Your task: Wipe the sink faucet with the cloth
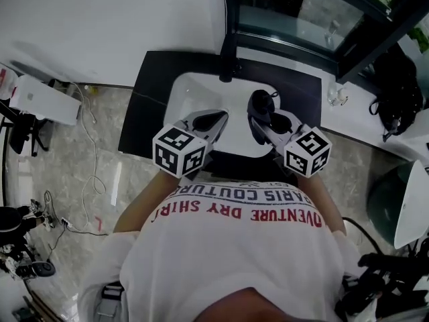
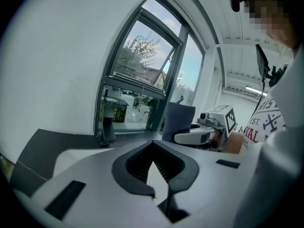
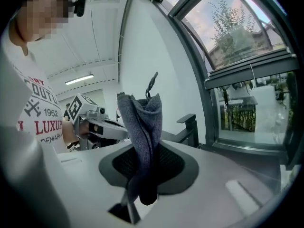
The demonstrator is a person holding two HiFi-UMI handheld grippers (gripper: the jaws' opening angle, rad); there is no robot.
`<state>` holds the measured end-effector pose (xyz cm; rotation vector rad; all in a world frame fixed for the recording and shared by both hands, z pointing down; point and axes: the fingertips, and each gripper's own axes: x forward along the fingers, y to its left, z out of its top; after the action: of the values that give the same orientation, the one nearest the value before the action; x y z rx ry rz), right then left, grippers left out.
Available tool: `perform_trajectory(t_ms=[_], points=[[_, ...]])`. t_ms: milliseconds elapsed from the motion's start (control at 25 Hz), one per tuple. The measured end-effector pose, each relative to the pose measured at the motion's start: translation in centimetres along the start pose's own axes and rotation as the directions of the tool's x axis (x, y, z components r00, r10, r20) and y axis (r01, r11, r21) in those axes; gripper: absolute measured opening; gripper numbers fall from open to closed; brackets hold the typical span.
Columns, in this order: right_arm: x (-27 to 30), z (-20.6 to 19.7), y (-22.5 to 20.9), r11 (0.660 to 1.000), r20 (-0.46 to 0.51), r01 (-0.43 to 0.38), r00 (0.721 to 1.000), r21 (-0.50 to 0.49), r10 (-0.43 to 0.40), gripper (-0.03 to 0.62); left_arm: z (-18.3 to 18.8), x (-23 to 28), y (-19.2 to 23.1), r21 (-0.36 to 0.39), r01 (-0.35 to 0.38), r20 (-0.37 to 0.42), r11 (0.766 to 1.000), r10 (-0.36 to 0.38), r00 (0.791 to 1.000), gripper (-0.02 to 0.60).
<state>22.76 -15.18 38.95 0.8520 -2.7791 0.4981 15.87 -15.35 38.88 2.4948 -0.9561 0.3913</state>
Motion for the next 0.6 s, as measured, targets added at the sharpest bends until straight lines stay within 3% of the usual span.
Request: perform_trajectory(t_ms=[320,480,600], points=[[4.5,1.0,-2.5,0.999,-0.036,0.023,0.999,-0.022,-0.024,0.081,0.8,0.8,5.0,-0.038,0.019,-0.022,0.999,-0.020,1.000,0.002],[6.1,3.5,-3.5,0.984,-0.021,0.103,0.994,-0.145,-0.107,0.081,0.9,0.5,6.4,-0.035,0.050,-0.028,0.998,-0.051,0.998,0.001],[8.1,6.6,-4.3,0.949,0.005,0.162,0.986,-0.271,-0.167,0.081,1.5,-0.1,7.6,-0.032,0.066,-0.021,0.997,-0.067,0.998,0.002]])
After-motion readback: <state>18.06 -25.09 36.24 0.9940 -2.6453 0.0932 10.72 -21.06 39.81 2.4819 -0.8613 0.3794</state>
